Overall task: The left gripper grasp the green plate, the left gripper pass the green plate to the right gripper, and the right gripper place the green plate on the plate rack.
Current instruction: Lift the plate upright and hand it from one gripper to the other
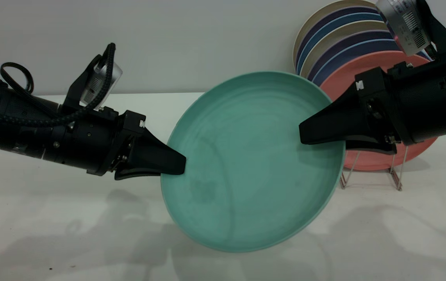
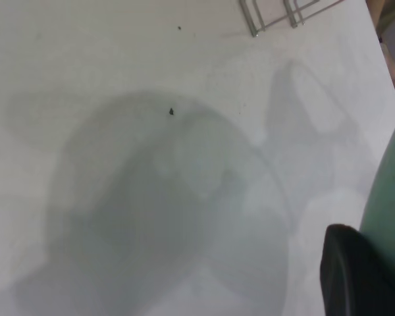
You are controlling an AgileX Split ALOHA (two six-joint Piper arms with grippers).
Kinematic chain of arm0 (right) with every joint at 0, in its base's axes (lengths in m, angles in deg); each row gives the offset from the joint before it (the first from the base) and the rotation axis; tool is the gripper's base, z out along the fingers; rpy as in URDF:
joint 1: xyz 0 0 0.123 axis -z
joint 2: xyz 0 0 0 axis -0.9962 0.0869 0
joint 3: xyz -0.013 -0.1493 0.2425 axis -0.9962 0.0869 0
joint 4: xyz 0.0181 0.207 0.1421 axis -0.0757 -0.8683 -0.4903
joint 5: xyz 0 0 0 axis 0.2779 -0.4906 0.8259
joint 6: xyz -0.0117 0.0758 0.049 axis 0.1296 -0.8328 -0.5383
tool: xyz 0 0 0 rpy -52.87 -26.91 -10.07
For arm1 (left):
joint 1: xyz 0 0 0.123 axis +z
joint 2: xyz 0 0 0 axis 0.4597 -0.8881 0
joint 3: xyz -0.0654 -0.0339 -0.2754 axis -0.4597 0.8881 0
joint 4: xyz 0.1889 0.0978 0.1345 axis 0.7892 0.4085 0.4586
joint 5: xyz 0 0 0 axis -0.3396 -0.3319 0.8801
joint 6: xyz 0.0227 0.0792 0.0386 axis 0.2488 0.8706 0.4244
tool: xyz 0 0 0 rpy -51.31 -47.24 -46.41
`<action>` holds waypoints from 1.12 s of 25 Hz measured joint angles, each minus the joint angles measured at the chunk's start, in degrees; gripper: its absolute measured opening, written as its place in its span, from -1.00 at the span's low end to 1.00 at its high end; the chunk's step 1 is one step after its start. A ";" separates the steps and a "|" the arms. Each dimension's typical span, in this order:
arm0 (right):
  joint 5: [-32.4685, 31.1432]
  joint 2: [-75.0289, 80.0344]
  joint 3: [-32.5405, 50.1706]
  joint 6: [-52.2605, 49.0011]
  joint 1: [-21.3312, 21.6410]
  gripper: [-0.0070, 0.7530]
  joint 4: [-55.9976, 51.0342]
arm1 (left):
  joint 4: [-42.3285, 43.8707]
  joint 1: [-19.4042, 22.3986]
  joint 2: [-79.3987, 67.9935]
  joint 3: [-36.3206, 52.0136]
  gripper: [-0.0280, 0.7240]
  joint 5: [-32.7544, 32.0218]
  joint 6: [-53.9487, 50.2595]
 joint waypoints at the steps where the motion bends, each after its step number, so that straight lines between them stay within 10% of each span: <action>1: -0.07 0.00 0.00 -0.40 0.00 -0.34 0.00 | 0.00 0.00 0.00 0.00 -0.89 -0.83 0.70; 15: 3.63 0.00 0.00 -2.81 0.34 -0.71 1.49 | 0.44 0.59 0.00 0.06 -0.72 -6.93 0.23; 28: 4.45 0.24 0.00 2.68 0.07 -0.73 3.02 | 6.75 14.99 0.06 0.06 0.42 -20.75 -9.91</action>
